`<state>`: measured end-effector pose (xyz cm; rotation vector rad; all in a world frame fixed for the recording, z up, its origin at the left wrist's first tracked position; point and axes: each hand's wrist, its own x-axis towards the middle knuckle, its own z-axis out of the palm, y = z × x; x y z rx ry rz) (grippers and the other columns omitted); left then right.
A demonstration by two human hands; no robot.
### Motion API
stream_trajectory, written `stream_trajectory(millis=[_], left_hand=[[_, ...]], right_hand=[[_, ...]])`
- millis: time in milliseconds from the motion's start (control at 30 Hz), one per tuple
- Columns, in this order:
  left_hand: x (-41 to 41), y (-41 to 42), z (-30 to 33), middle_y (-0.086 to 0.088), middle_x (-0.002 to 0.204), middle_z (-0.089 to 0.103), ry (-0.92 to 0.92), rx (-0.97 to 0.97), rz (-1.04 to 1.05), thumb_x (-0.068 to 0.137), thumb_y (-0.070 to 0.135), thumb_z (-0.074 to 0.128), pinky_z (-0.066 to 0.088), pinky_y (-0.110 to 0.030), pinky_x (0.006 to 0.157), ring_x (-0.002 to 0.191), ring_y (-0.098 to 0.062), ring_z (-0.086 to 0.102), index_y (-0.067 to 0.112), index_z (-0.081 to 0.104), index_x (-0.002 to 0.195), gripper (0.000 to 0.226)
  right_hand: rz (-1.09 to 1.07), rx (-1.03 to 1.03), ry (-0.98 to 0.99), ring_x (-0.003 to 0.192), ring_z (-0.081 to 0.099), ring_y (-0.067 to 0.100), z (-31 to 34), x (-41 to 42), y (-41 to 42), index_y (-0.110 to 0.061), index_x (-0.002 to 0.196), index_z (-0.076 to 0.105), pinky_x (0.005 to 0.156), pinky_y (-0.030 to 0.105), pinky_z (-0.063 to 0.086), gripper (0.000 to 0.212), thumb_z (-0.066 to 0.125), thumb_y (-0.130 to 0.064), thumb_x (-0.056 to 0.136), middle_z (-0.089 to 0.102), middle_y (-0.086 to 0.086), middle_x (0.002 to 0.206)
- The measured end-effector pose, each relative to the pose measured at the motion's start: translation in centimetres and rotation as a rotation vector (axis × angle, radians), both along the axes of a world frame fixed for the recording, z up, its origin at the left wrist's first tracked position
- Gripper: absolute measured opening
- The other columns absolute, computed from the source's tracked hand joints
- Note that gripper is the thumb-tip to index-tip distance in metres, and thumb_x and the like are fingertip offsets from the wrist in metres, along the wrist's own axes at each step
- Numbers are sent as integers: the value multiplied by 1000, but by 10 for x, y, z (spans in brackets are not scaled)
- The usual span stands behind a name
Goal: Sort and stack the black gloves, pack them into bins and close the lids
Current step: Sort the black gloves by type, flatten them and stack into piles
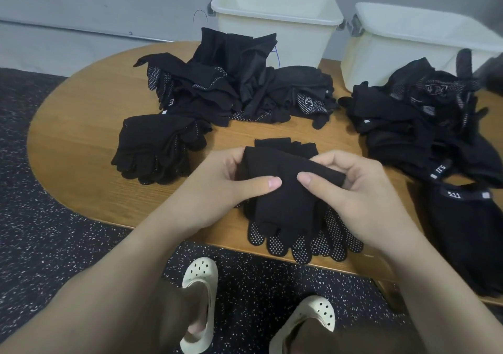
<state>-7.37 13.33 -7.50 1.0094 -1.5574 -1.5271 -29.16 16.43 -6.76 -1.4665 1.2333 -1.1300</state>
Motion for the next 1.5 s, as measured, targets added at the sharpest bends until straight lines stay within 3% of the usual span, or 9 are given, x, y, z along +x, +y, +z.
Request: stream_trajectory(millis=[200, 367, 533, 633, 733, 967, 1133, 1367, 1500], left_hand=[[5, 2, 6, 5, 105, 79, 29, -133, 92, 95, 7, 68, 55, -20, 82, 98, -8, 74, 14, 74, 112, 20], [16, 2, 10, 1, 103, 79, 134, -165, 272, 95, 9, 67, 57, -25, 84, 102, -13, 74, 11, 75, 108, 15], [37, -2, 14, 3, 101, 79, 82, -159, 406, 98, 15, 66, 59, -29, 81, 99, -14, 74, 16, 77, 105, 13], [56, -5, 15, 3, 97, 79, 46, -111, 465, 100, 21, 65, 58, -31, 70, 91, -15, 75, 21, 77, 102, 12], [74, -7, 16, 3, 102, 78, -2, -98, 468, 99, 22, 66, 61, -37, 74, 95, -18, 75, 25, 75, 108, 13], [112, -20, 13, 8, 101, 79, -26, -123, 667, 99, 23, 67, 61, -33, 81, 96, -8, 75, 23, 75, 114, 17], [132, -37, 8, 7, 97, 80, -43, -96, 783, 97, 21, 69, 63, -33, 79, 92, -9, 76, 20, 76, 111, 15], [143, -48, 0, 6, 89, 78, -171, -96, 819, 96, 29, 72, 53, -26, 48, 68, -14, 74, 20, 77, 107, 15], [146, -52, -4, 10, 91, 79, -149, -65, 801, 94, 28, 75, 60, -26, 61, 82, -7, 75, 23, 77, 104, 12]], right_hand=[[-79, -1, -98, 85, 75, 23, 15, 9, -5, -19, 86, 78, 77, 39, 61, 9, 79, -23, 78, 79, 5, 90], [96, 242, -278, 104, 75, 25, 26, 27, -18, -14, 115, 72, 87, 42, 62, 40, 77, -20, 76, 77, 8, 111], [154, 259, -283, 103, 75, 27, 25, 60, -40, -9, 115, 73, 85, 41, 63, 25, 67, -3, 92, 78, 10, 110], [97, 232, -286, 99, 76, 29, 19, 85, -51, -10, 109, 75, 88, 50, 62, 19, 70, -4, 91, 79, 10, 105], [32, 198, -272, 95, 75, 35, 13, 112, -62, -9, 106, 75, 86, 59, 57, 16, 73, -6, 91, 78, 11, 101], [104, 186, -337, 99, 76, 17, 13, 158, -79, -13, 114, 73, 83, 31, 61, 23, 72, -6, 92, 80, 2, 103], [74, 128, -165, 93, 77, 14, 13, 179, -90, -18, 112, 73, 89, 44, 62, 18, 69, -10, 96, 80, -4, 96], [-45, 61, -28, 82, 76, 8, 5, 191, -102, -20, 106, 74, 80, 39, 64, 14, 73, -15, 93, 79, -9, 86], [-117, 49, 36, 74, 76, 16, -2, 192, -107, -20, 98, 72, 74, 46, 64, 11, 78, -19, 89, 78, -4, 79]])
